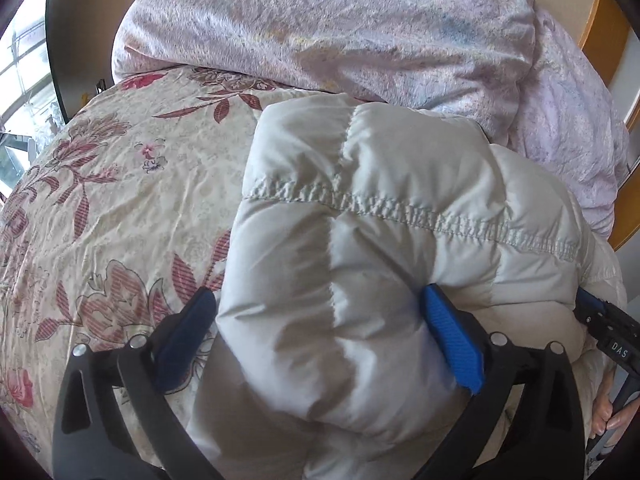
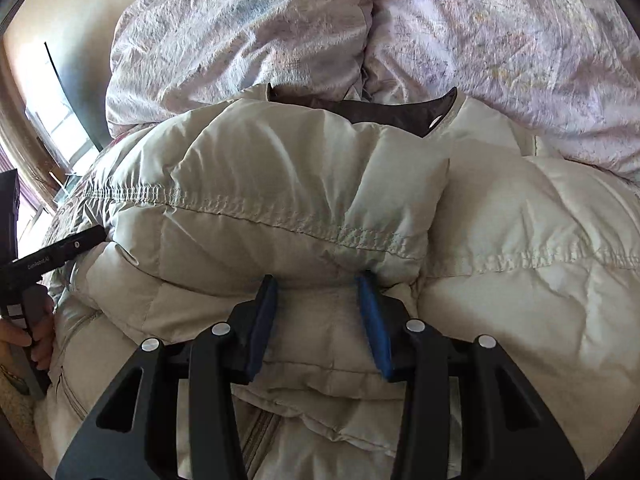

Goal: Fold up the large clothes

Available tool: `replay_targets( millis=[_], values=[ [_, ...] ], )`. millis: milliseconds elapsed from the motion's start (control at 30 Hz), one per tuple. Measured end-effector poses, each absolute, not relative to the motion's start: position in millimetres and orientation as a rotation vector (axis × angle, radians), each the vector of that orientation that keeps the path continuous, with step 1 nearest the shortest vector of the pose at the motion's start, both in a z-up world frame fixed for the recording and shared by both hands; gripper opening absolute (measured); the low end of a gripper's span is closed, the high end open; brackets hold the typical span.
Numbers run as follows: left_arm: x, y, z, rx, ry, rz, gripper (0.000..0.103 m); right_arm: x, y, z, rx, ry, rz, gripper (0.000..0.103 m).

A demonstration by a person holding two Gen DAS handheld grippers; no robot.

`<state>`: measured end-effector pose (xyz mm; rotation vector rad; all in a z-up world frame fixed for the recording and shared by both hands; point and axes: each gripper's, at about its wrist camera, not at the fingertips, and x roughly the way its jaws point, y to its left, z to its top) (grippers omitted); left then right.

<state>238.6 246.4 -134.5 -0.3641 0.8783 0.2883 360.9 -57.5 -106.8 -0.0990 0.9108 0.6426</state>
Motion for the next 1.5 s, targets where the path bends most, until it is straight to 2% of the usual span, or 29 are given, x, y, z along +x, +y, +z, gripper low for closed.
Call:
replay_targets(
  millis=[167, 200, 233, 300, 367, 400, 533, 767, 1100, 1233, 1367, 1500],
  values=[
    [225.3, 248.7, -120.4, -0.396, 0.878, 0.274, 0.098, 360.2, -64.4, -94.9, -0.101, 0.959, 0.670, 0.045],
    [217.2, 249.2, -114.8, -0.402, 0.875, 0.252, 0.098, 358.3, -73.7, -88.1, -0.066, 0.980, 0.683, 0.048],
    [204.9, 249.7, -106.4, -0.406, 0.864, 0.219, 0.098, 353.8, -88.3, -78.7, -0.015, 0.991, 0.705, 0.052],
    [173.5, 252.9, -88.8, -0.401, 0.832, 0.162, 0.098, 339.2, -122.9, -60.1, 0.057, 0.967, 0.728, 0.085],
    [141.2, 259.1, -77.4, -0.410, 0.812, 0.106, 0.098, 320.9, -164.2, -44.4, 0.093, 0.924, 0.724, 0.097],
    [128.4, 262.2, -75.1, -0.422, 0.809, 0.083, 0.098, 311.8, -187.0, -38.4, 0.108, 0.920, 0.719, 0.098],
    [68.3, 278.1, -81.4, -0.530, 0.824, -0.001, 0.098, 283.7, -274.3, -40.8, 0.209, 1.002, 0.688, 0.099],
    [-5.3, 278.0, -113.4, -0.737, 0.808, -0.110, 0.088, 234.2, -365.6, -85.7, 0.322, 1.157, 0.610, 0.099],
    [-37.4, 253.3, -135.9, -0.813, 0.840, -0.157, 0.077, 202.4, -385.4, -129.3, 0.457, 1.212, 0.665, 0.099],
    [-44.2, 247.1, -146.1, -0.857, 0.855, -0.177, 0.073, 197.1, -388.2, -134.6, 0.507, 1.218, 0.709, 0.094],
    [-48.3, 243.2, -158.8, -0.916, 0.858, -0.182, 0.063, 193.2, -395.5, -138.2, 0.555, 1.197, 0.725, 0.088],
    [-45.8, 243.1, -163.4, -0.943, 0.850, -0.184, 0.059, 192.3, -397.2, -139.7, 0.563, 1.192, 0.728, 0.084]
  ],
)
